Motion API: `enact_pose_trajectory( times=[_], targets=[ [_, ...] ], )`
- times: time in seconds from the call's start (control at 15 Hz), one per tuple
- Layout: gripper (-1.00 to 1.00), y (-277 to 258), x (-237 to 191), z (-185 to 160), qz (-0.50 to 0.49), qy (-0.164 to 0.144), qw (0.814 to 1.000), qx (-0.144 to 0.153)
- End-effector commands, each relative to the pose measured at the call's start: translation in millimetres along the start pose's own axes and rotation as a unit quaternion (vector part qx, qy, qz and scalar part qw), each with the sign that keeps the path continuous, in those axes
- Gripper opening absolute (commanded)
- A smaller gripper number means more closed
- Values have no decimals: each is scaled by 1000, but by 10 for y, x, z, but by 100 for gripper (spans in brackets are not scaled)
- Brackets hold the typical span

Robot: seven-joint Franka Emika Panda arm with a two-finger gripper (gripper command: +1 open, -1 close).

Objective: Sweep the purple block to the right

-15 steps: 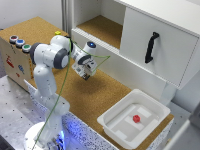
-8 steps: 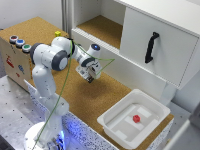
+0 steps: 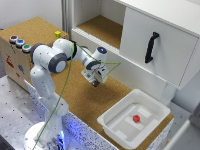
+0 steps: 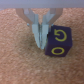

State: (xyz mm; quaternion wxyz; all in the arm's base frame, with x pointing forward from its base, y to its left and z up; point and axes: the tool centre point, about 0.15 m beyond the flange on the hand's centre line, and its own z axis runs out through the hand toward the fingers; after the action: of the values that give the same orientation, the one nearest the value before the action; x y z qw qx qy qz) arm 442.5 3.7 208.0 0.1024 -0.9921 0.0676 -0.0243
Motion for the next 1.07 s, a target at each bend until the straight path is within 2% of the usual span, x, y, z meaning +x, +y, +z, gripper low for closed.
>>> enact_pose_trajectory(
  times=[0.0,0.47,0.73,1.0],
  targets=[
    [-100,405,2,-96,-3,-5,1000,-11],
    [-100,934,9,-315,14,-2,999,-39],
    [-100,1168,16,-448,14,-4,998,-65],
    [-100,1051,-63,-754,7,11,999,-48]
  ],
)
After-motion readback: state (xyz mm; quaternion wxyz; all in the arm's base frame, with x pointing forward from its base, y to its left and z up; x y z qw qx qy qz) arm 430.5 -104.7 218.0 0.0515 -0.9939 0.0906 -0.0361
